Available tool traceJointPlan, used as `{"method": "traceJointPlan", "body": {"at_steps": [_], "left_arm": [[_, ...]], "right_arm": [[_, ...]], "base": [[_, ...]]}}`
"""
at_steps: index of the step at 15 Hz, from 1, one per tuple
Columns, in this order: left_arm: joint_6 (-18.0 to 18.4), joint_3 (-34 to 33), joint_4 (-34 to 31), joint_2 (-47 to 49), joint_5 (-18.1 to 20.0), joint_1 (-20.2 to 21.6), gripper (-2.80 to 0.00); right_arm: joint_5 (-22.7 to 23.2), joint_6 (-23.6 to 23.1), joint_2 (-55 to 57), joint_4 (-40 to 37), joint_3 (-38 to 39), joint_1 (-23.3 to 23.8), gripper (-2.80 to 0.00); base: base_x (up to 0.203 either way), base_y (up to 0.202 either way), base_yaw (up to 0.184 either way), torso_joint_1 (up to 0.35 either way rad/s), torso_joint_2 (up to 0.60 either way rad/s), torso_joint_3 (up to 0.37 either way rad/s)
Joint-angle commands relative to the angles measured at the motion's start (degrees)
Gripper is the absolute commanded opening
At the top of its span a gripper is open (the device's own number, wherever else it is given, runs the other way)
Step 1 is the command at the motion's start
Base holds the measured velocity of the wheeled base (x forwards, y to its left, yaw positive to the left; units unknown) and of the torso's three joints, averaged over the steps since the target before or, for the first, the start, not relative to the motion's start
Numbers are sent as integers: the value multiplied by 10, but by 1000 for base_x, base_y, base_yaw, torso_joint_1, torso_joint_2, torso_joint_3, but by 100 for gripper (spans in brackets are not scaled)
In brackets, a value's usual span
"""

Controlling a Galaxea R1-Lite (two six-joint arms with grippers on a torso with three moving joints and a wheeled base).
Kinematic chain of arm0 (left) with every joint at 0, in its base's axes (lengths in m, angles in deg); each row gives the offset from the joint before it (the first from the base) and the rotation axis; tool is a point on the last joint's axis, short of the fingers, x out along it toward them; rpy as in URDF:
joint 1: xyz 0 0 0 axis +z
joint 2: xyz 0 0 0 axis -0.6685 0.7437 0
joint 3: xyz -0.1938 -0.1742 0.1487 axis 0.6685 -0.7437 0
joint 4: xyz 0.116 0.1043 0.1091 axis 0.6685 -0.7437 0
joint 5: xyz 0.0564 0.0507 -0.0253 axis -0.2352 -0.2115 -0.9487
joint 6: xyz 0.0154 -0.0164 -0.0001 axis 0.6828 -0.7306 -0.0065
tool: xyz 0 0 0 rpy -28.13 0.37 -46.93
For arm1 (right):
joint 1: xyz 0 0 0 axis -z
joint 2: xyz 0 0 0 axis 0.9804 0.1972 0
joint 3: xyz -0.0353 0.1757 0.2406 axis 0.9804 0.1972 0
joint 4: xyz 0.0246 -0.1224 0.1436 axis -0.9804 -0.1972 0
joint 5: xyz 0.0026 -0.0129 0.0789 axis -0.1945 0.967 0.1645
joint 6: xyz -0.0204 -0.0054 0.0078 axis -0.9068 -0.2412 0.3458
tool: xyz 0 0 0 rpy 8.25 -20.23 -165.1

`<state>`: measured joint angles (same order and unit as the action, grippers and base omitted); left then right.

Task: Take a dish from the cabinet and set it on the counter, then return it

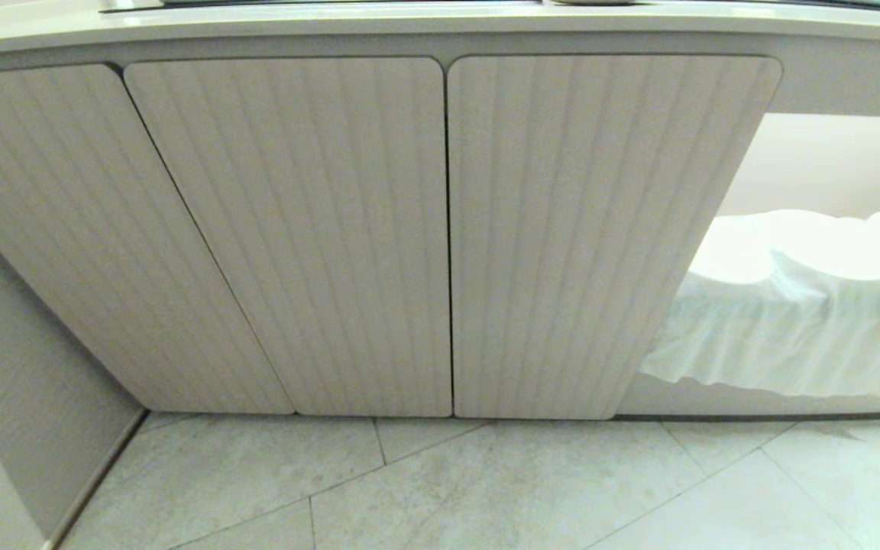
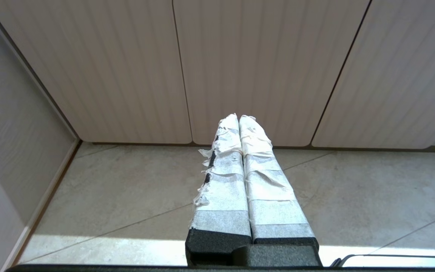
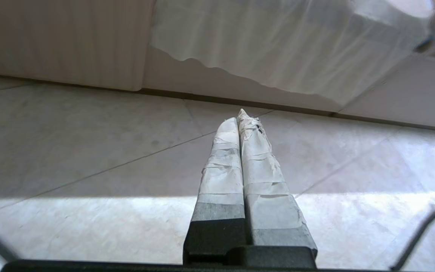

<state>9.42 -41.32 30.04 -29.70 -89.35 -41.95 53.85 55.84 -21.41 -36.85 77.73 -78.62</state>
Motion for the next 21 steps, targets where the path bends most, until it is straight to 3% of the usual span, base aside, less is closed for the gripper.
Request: {"method": "traceJointPlan", "body": {"at_steps": [1, 2, 3, 10, 13, 17, 21], "left_arm": [[0, 0, 0, 0, 0, 0, -280], [0, 0, 0, 0, -1, 0, -280], [0, 0, 0, 0, 0, 0, -280], [0, 0, 0, 0, 0, 0, -280], [0, 0, 0, 0, -1, 0, -280], [0, 0, 0, 0, -1, 0, -280], [0, 0, 0, 0, -1, 0, -280]], "right_arm": [[99, -5, -144, -89, 8, 31, -280], [151, -7, -156, -140, 10, 40, -280], [161, -7, -158, -158, 12, 42, -280], [162, -6, -312, -157, 12, 4, -280], [160, -1, -319, -157, 12, 2, -280], [159, 143, -319, -182, 11, 2, -280], [159, 146, -319, -182, 11, 2, -280]], "base": [[0, 0, 0, 0, 0, 0], [0, 0, 0, 0, 0, 0], [0, 0, 0, 0, 0, 0], [0, 0, 0, 0, 0, 0], [0, 0, 0, 0, 0, 0], [0, 0, 0, 0, 0, 0], [0, 0, 0, 0, 0, 0]]}}
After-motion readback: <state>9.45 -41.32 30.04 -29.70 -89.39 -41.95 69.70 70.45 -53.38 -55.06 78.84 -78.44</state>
